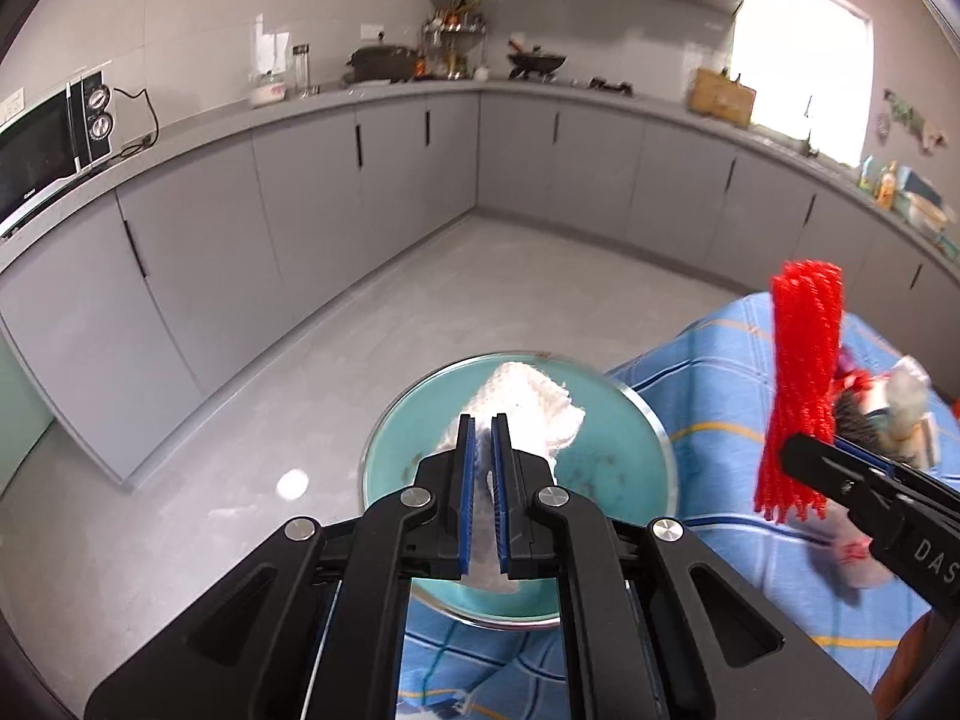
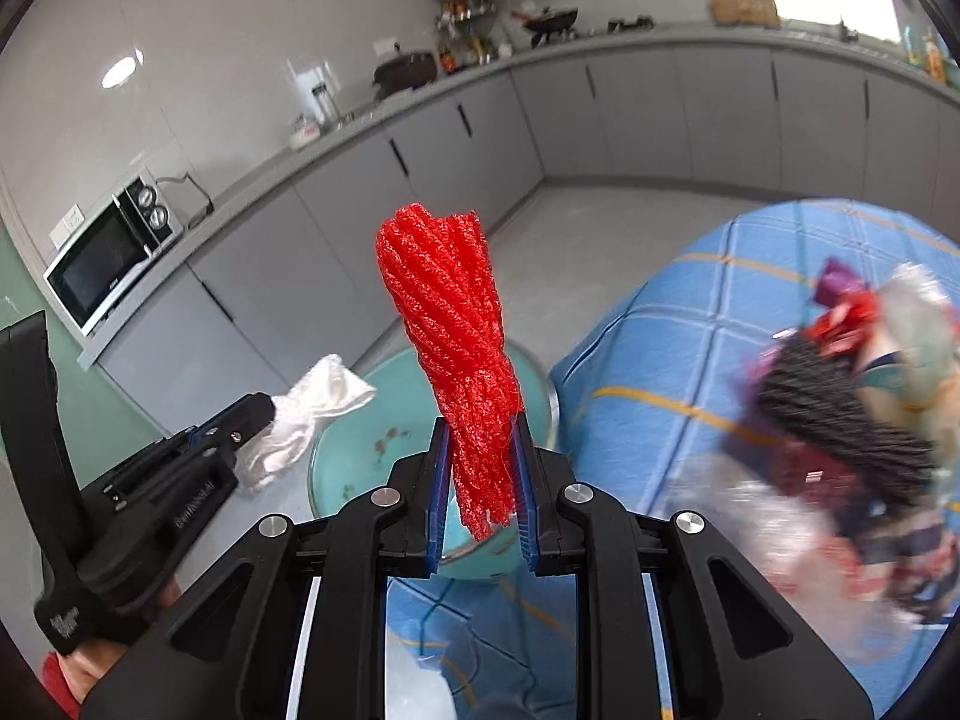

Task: Collect trash
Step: 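Carry the tissue with the left tool into the teal bin while the right tool drops the red net there, then move both open tools back over the trash pile on the table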

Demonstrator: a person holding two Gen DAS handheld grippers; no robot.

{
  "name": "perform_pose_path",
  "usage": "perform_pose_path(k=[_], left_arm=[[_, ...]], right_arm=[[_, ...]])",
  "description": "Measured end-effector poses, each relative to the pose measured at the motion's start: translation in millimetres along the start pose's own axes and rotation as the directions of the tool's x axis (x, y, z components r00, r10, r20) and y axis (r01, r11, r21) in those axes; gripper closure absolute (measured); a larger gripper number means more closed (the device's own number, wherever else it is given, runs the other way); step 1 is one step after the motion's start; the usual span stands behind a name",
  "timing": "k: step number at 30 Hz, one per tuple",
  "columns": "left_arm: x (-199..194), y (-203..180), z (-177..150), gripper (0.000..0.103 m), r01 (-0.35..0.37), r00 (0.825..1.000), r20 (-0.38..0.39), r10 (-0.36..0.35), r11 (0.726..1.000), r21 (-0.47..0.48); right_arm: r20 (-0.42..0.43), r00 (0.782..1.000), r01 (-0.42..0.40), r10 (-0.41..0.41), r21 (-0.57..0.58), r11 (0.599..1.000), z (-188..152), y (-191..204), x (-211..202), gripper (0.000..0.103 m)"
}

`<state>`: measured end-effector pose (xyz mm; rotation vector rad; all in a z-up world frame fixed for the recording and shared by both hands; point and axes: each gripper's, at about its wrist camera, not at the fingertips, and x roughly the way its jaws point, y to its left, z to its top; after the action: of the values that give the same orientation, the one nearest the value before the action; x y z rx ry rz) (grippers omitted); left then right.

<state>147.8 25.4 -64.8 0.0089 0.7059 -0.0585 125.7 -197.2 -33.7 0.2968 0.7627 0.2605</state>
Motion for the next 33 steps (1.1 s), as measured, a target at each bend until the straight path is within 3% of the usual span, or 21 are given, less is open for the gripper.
perform_pose_path(k=[9,13,18,20,21,22,25,33], left_arm=[[37.3,10.0,-8.2,0.097,-0.055,0.996,-0.074,0.056,0.998,0.012],[46.9,13.5,-5.7,0.095,-0.086,0.992,-0.086,0.088,0.996,0.02],[52.2,12.4,-6.2,0.092,-0.113,0.988,-0.099,0.117,0.993,0.041],[52.1,13.3,-6.1,0.078,-0.128,0.987,-0.095,0.132,0.991,0.045],[51.0,13.5,-4.9,0.062,-0.14,0.986,-0.086,0.143,0.989,0.046],[48.2,12.7,-4.1,0.053,-0.155,0.985,-0.071,0.158,0.987,0.05],[38.6,9.4,-2.8,0.039,-0.193,0.98,-0.033,0.196,0.979,0.068],[11.0,-8.8,8.7,0.015,-0.232,0.972,0.042,0.229,0.969,0.085]], right_arm=[[-0.11,0.994,-0.018,0.017,-0.005,1.0,-6.2,9.7,50.6,0.082],[-0.129,0.991,-0.046,0.044,-0.009,0.999,-4.4,11.3,60.9,0.059],[-0.118,0.992,-0.057,0.055,-0.021,0.998,-3.7,14.5,60.4,0.058],[-0.104,0.994,-0.044,0.042,-0.019,0.999,-3.7,12.5,56.1,0.058],[-0.094,0.995,-0.035,0.033,-0.016,0.999,-3.4,11.4,52.8,0.058],[-0.079,0.997,-0.023,0.021,-0.015,1.0,-2.6,10.0,47.9,0.058],[-0.029,0.999,0.019,-0.02,-0.025,1.0,-0.2,5.7,33.8,0.058],[0.076,0.992,0.101,-0.097,-0.044,0.994,-4.4,-5.9,-8.7,0.054]])
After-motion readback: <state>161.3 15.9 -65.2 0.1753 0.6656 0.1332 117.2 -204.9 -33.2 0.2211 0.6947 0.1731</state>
